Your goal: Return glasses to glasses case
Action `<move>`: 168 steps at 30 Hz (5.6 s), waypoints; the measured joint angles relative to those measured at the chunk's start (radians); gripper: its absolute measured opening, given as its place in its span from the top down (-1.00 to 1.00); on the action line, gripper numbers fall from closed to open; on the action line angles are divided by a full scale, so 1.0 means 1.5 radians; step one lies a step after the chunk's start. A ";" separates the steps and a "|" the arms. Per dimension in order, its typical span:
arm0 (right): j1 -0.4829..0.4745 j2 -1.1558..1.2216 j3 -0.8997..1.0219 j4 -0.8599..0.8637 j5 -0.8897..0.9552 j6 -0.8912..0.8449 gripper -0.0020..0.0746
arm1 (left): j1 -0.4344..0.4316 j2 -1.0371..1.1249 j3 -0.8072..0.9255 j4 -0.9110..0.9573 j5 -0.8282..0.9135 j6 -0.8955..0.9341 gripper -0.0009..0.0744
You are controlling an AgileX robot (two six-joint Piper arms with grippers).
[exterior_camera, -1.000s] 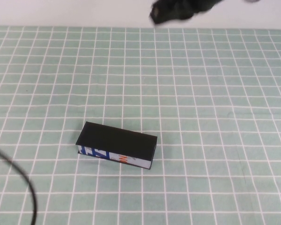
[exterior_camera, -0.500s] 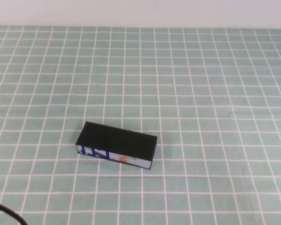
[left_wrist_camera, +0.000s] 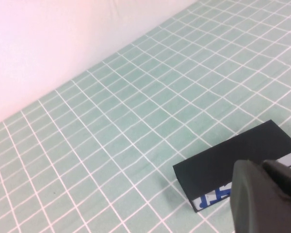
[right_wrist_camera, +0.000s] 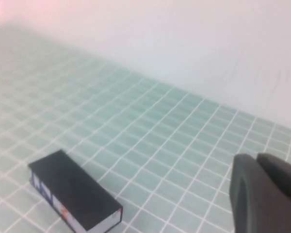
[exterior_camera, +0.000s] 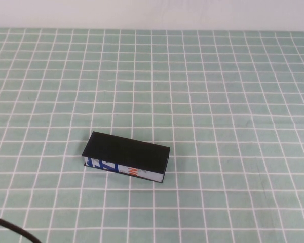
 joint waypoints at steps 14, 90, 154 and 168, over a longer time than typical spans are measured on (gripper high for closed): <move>0.000 -0.204 0.239 0.011 -0.089 0.034 0.98 | 0.000 0.001 0.000 -0.001 0.001 -0.022 0.98; 0.000 -0.205 0.258 0.036 0.059 0.035 0.98 | -0.010 -0.374 0.504 0.454 -0.270 -0.684 0.98; -0.246 -0.380 0.457 -0.154 0.003 0.279 0.98 | -0.010 -0.375 0.504 0.452 -0.269 -0.685 0.98; -0.246 -0.380 0.457 -0.113 0.003 0.283 0.98 | -0.010 -0.375 0.504 0.452 -0.269 -0.685 0.98</move>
